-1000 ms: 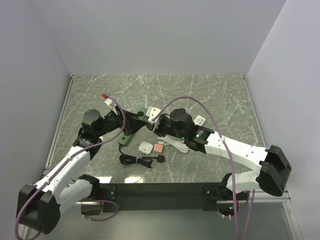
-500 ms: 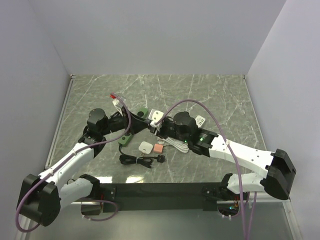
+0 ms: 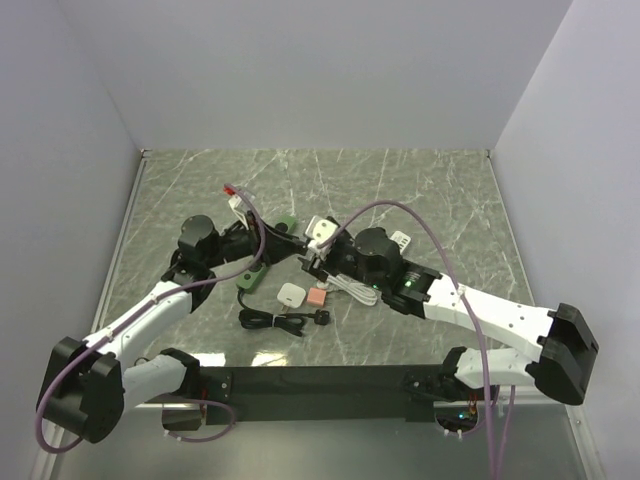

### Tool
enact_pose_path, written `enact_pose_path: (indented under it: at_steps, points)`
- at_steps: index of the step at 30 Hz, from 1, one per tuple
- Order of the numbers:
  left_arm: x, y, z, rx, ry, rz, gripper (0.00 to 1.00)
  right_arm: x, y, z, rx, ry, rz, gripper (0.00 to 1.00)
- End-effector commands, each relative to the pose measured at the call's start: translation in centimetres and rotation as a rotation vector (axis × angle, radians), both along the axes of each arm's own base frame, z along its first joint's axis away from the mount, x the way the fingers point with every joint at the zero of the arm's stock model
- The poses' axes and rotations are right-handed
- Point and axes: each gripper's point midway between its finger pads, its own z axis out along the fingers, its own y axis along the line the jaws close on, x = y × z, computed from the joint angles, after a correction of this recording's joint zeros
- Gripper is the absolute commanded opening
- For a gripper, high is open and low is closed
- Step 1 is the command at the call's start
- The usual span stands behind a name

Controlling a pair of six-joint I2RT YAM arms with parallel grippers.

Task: Insert the plug

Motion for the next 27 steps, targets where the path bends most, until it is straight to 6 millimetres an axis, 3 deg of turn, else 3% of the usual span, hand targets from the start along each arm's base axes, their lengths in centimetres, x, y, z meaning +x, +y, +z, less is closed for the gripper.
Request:
enact_pose_path:
  at_steps: [1,4,6,10,14,15,17,18,20,21,27]
  points:
    - [0.8,0.9,2.9,-0.036,-0.116,0.048,0.0,0.7,-1.5,3.8,0.136,-0.041,-0.052,0.75]
    - [1.1,2.3,4.0,-0.062,-0.146,0.092,0.0,0.4,-2.3,4.7,0.208,-0.003,-0.005,0.82]
    - [1.2,3.1,4.9,-0.081,-0.174,0.121,0.0,1.3,-3.5,5.6,0.266,0.019,-0.012,0.85]
    - [0.6,3.5,6.2,-0.123,-0.224,0.126,0.0,1.1,-3.0,7.1,0.381,0.14,0.04,0.86]
    - [-0.3,3.3,7.9,-0.177,-0.252,0.086,0.0,-0.7,-2.0,9.7,0.523,0.274,0.185,0.85]
    - [-0.6,3.4,8.5,-0.189,-0.272,0.082,0.0,-1.1,-2.2,11.0,0.575,0.268,0.22,0.85]
    - [-0.9,3.5,9.4,-0.2,-0.307,0.082,0.0,-1.4,-3.3,11.7,0.664,0.359,0.253,0.85]
    - [-1.2,3.6,10.1,-0.208,-0.329,0.082,0.0,-2.7,-3.7,13.4,0.707,0.321,0.347,0.85]
    - [-1.8,3.6,11.3,-0.234,-0.365,0.066,0.0,-3.2,-4.5,13.6,0.775,0.407,0.383,0.84]
    - [-2.2,3.6,11.8,-0.247,-0.378,0.051,0.0,-4.0,-4.7,14.6,0.789,0.38,0.445,0.84]
    - [-4.3,2.6,13.9,-0.32,-0.429,-0.043,0.0,-5.6,-4.3,15.3,0.837,0.497,0.625,0.81]
